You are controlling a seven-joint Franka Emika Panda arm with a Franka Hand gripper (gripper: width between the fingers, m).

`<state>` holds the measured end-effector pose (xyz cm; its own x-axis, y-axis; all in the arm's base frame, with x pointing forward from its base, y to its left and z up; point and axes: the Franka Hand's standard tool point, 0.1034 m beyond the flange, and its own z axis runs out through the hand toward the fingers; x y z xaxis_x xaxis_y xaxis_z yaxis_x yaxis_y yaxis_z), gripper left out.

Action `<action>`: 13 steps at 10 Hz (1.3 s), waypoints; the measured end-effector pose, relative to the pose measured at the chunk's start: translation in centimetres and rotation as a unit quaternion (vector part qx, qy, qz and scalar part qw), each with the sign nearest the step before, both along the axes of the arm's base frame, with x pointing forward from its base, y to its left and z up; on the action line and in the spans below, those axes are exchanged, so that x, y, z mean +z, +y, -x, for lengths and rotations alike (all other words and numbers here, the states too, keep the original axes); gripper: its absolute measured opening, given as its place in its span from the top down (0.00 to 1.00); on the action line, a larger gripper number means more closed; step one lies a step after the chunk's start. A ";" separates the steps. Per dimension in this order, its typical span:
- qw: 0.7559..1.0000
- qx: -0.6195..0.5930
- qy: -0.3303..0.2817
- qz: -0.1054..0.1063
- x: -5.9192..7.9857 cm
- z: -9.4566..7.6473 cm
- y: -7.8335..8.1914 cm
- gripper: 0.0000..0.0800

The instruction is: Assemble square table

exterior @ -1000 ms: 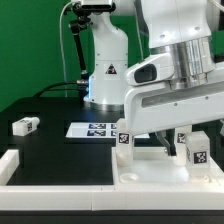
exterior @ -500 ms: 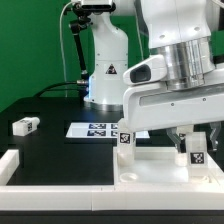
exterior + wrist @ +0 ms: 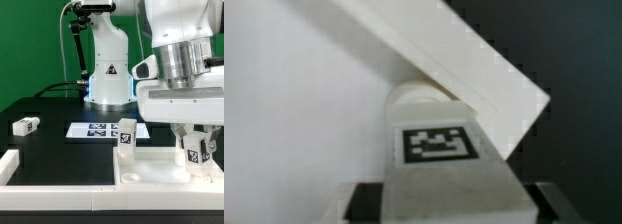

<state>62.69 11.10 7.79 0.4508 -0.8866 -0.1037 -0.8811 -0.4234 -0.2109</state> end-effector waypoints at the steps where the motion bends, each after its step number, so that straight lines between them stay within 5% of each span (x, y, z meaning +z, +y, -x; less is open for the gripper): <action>1: 0.999 -0.052 0.012 -0.010 0.0 0.1 0.6 0.64; 6: 0.983 -0.178 0.038 -0.033 0.0 0.3 1.8 0.64; 7: 0.987 -0.156 0.034 -0.030 0.0 0.3 1.8 0.52; 8: 0.994 -0.106 0.023 -0.017 -0.1 0.4 1.8 0.52; 9: 1.000 -0.006 0.013 0.006 0.0 0.3 1.8 0.30; 10: 0.997 0.071 -0.002 0.025 0.1 0.2 2.0 0.22; 13: 0.986 0.161 -0.017 0.036 0.0 0.3 1.9 0.19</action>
Offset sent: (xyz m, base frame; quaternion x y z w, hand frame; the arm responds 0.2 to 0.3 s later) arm 0.0074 0.0171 -0.0091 0.0054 -0.0002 0.1679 0.9858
